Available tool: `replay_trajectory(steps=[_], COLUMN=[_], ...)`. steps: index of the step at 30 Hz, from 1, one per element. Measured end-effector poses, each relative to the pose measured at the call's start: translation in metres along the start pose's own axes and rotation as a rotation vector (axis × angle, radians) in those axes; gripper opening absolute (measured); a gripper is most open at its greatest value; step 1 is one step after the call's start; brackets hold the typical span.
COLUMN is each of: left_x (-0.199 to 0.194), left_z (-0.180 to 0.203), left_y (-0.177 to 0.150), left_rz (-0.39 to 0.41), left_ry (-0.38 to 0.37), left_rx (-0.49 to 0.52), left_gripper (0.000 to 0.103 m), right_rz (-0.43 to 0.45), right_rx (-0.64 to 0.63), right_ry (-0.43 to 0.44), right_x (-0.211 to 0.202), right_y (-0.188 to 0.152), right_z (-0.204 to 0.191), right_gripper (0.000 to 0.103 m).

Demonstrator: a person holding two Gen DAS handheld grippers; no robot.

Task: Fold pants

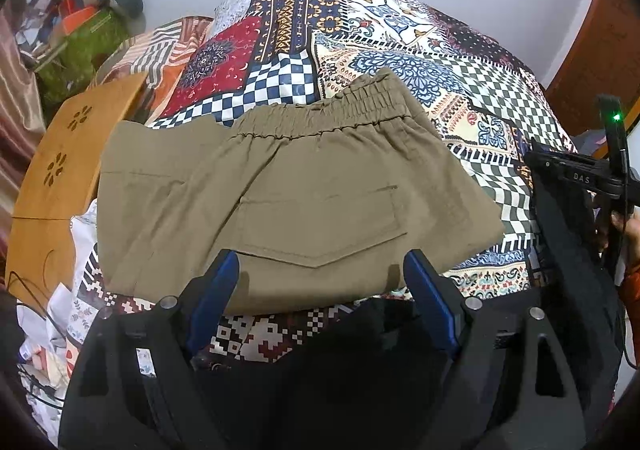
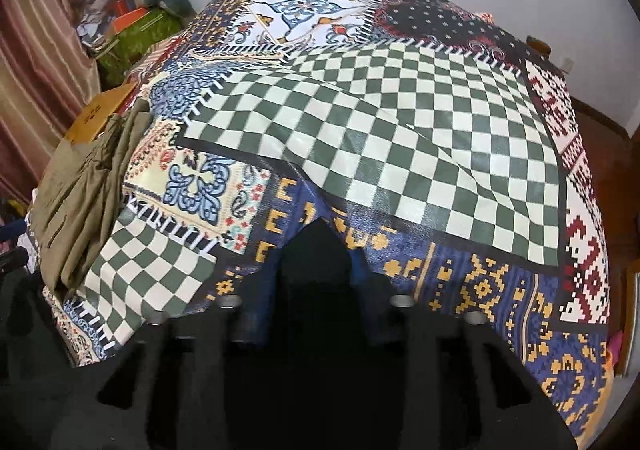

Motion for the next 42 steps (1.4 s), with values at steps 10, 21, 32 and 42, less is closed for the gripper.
replay_trajectory(steps=[10, 21, 32, 42], left_x=[-0.054, -0.124, -0.099, -0.083], left_z=[0.014, 0.063, 0.072, 0.068], left_y=[-0.010, -0.037, -0.104, -0.146], left_rz=[0.023, 0.089, -0.036, -0.107], left_ry=[-0.055, -0.070, -0.073, -0.121], left_rx=[0.019, 0.145, 0.198, 0.124], left_gripper=[0.084, 0.086, 0.092, 0.093], right_rz=[0.131, 0.300, 0.329, 0.208], right_rx=[0.023, 0.041, 0.123, 0.383], right_ry=[-0.014, -0.056, -0.120, -0.106], right_x=[-0.063, -0.188, -0.254, -0.226], right_y=[0.004, -0.015, -0.119, -0.243], right_z=[-0.005, -0.015, -0.002, 0.023], right_gripper=[0.010, 0.009, 0.009, 0.010])
Point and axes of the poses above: each gripper's, at about its wrist camera, not at the fingertips, and x roughly the way its jaws point, z to its right, y to its top, the point moved 7 cm from there along x, roughly the way its jaws point, and after that the axes turned 7 degrees about y, right-handed, at the moved point
